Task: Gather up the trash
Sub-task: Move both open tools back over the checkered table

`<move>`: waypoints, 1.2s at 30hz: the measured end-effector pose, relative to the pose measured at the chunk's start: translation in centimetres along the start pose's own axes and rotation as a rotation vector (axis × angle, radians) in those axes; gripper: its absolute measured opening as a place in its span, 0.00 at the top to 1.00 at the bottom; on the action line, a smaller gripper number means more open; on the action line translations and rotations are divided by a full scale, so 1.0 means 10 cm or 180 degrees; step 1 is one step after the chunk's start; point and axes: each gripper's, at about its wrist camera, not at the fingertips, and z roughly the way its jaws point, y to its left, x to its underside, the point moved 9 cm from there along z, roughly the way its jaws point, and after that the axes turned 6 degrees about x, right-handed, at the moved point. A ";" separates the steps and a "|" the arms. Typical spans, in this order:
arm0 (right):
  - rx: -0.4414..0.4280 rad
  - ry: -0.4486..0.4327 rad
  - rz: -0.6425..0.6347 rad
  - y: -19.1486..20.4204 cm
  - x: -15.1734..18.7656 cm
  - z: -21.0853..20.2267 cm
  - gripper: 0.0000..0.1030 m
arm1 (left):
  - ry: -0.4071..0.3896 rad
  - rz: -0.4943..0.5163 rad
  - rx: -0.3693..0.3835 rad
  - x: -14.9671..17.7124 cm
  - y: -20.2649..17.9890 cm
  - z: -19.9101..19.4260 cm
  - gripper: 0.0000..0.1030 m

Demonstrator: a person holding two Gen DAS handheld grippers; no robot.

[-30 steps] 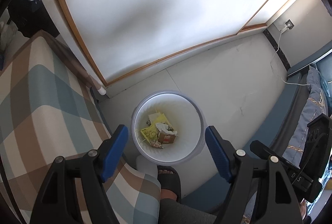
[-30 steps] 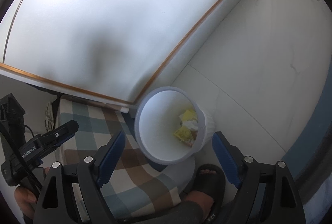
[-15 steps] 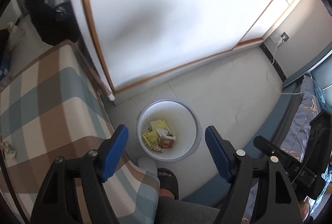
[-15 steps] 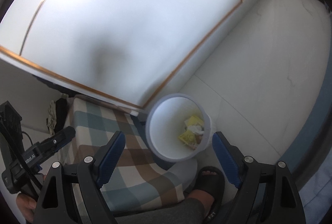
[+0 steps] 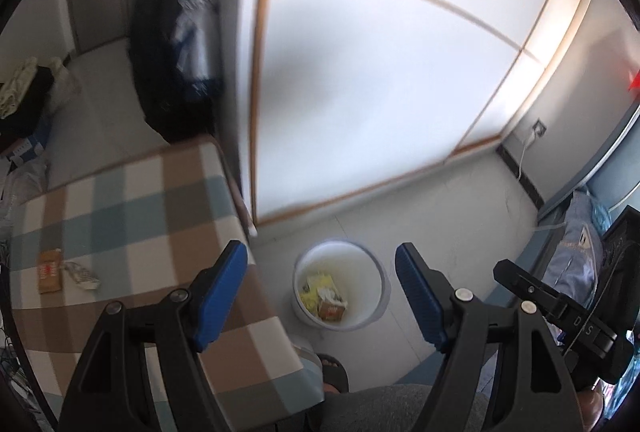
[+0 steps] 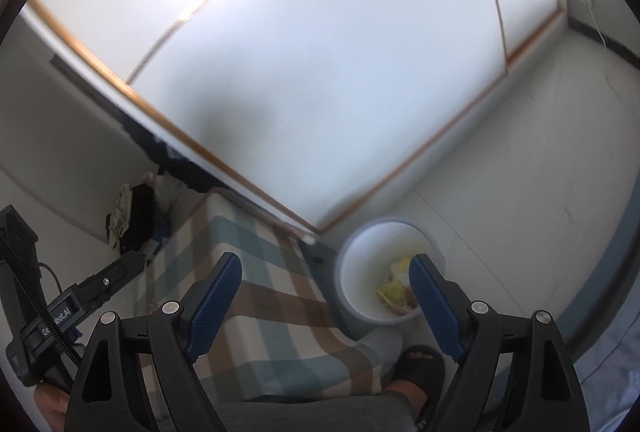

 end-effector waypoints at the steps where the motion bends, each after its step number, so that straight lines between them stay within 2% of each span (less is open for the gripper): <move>1: -0.0036 -0.0040 -0.0025 0.08 0.00 -0.05 0.17 | -0.0068 -0.0025 -0.0012 -0.02 0.05 -0.08 0.29; 6: -0.0217 -0.0216 -0.0193 0.55 -0.02 -0.26 0.17 | -0.0387 -0.0166 -0.0077 -0.13 0.38 -0.49 0.29; 10: -0.0395 -0.0270 -0.0383 1.01 0.03 -0.34 0.17 | -0.0618 -0.0191 -0.0230 -0.18 0.67 -0.81 0.29; 16: -0.0589 -0.0235 -0.0709 1.69 0.19 -0.32 0.17 | -0.0822 -0.0341 -0.0518 -0.26 1.22 -1.19 0.29; 25: -0.0753 -0.0040 -0.1210 2.57 0.58 -0.04 0.17 | -0.0874 -0.0588 -0.0821 -0.14 2.02 -1.48 0.29; 36: -0.0711 0.0272 -0.1677 3.18 0.95 0.56 0.17 | -0.0674 -0.0833 -0.0970 0.10 2.79 -1.42 0.29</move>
